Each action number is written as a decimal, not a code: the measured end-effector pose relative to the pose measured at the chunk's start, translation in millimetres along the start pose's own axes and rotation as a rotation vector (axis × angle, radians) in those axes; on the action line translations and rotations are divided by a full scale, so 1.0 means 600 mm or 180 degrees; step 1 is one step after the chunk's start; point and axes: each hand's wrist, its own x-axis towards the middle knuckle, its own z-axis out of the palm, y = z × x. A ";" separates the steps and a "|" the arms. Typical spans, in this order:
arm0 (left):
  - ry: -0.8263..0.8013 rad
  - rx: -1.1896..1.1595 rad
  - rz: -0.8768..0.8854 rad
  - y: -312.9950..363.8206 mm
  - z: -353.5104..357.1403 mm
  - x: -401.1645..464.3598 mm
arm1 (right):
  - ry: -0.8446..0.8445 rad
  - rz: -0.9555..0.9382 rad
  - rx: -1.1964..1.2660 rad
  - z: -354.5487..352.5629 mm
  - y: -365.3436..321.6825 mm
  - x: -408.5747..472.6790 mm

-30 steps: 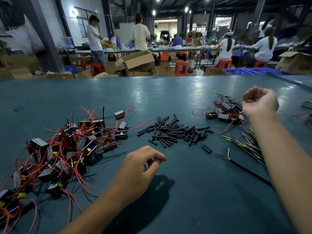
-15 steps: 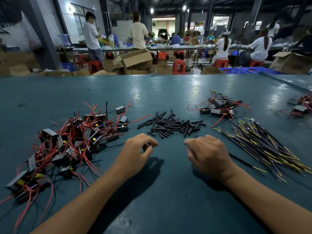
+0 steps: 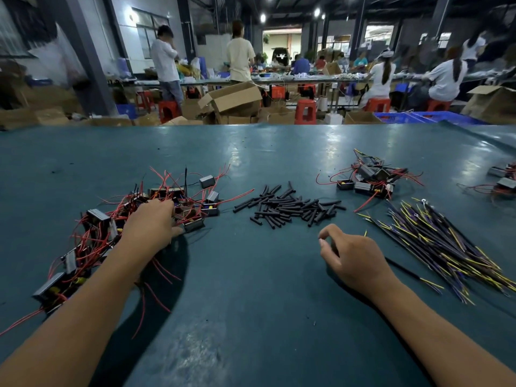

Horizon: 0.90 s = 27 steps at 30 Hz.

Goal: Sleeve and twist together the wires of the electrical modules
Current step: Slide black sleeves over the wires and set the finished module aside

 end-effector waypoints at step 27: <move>-0.0168 -0.1990 0.0450 0.048 -0.048 -0.027 | -0.0291 0.0209 0.0603 0.000 0.010 0.007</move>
